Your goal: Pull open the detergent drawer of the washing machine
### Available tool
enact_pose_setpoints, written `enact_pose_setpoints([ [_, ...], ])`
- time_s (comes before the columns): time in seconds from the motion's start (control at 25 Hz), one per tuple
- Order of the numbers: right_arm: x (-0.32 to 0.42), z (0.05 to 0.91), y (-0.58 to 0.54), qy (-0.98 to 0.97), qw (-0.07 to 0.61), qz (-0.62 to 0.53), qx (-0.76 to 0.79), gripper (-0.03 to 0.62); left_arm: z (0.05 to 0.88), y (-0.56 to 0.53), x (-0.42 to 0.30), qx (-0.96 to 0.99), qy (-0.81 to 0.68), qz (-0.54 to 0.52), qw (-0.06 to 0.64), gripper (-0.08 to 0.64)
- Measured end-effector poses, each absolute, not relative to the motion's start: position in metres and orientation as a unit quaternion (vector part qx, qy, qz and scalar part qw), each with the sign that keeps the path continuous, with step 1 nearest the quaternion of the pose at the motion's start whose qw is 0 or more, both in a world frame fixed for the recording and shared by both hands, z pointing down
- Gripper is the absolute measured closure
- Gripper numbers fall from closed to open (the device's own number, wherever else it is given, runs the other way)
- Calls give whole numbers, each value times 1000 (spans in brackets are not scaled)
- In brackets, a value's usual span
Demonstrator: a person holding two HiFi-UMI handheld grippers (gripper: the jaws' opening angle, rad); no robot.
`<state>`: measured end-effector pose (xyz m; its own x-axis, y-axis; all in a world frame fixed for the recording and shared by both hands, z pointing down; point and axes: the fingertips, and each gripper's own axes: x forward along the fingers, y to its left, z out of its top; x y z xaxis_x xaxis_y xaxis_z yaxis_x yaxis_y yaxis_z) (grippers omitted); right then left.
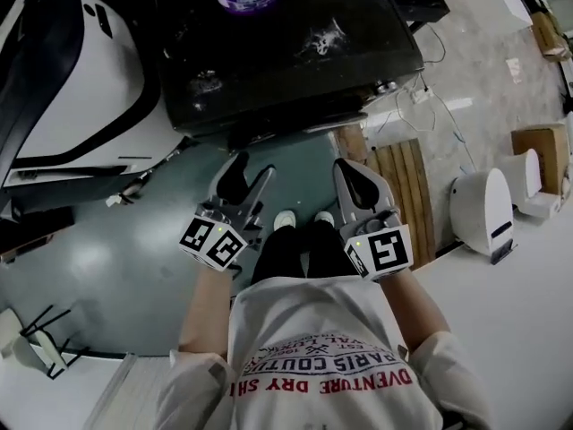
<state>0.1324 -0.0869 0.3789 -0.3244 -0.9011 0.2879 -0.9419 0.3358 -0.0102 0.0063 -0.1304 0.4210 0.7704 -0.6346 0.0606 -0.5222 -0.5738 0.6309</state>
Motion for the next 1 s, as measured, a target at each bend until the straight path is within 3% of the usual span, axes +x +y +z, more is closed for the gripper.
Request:
enact_pose_setpoints([
  [0.36,84,404,-151,-878,111,23,465,591,484,-163,-14,818,-408,-129,384,281],
  [0.68,69,448,-171,-900,102,33,422,591,528,-197,-39,703,-461,-287,459,268],
  [1.0,54,477,-181,-913,94,34,396,591,541,-212,-48,673,-455,-363,456,267],
])
